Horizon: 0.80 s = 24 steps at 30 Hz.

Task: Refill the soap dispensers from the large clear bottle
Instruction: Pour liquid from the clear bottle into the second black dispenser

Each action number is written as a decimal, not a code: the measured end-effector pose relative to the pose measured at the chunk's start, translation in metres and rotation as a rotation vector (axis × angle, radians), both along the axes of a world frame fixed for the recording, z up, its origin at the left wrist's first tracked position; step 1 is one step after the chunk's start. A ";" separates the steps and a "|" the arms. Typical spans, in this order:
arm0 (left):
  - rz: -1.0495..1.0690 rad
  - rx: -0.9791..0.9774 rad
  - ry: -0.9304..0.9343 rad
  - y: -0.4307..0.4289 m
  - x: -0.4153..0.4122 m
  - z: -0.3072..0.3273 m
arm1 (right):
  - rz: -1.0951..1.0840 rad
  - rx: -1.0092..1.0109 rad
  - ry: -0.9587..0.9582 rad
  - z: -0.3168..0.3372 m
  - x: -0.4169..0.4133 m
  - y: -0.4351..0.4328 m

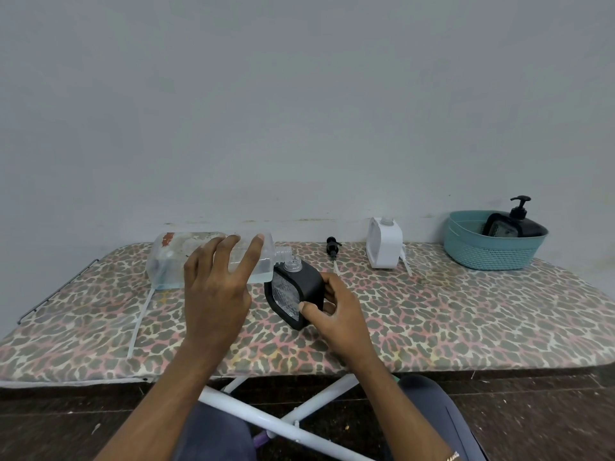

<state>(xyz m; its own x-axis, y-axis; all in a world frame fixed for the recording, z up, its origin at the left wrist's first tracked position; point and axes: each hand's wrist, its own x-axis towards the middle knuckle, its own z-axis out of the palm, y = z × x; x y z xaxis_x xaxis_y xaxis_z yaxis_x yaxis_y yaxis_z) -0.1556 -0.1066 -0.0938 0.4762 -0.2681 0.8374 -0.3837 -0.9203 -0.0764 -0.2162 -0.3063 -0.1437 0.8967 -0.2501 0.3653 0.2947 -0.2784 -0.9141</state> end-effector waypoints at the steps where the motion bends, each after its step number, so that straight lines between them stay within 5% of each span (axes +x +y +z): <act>1: 0.000 0.001 -0.002 0.000 0.000 0.000 | 0.001 -0.002 -0.001 0.000 0.000 0.000; 24: 0.010 0.002 -0.008 -0.001 0.001 0.001 | -0.002 -0.010 0.003 0.000 0.000 0.000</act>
<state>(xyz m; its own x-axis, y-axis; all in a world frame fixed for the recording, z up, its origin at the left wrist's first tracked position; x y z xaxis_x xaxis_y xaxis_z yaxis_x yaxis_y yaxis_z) -0.1548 -0.1077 -0.0933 0.4723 -0.2654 0.8405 -0.3742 -0.9238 -0.0815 -0.2161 -0.3068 -0.1438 0.8973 -0.2478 0.3653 0.2918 -0.2882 -0.9121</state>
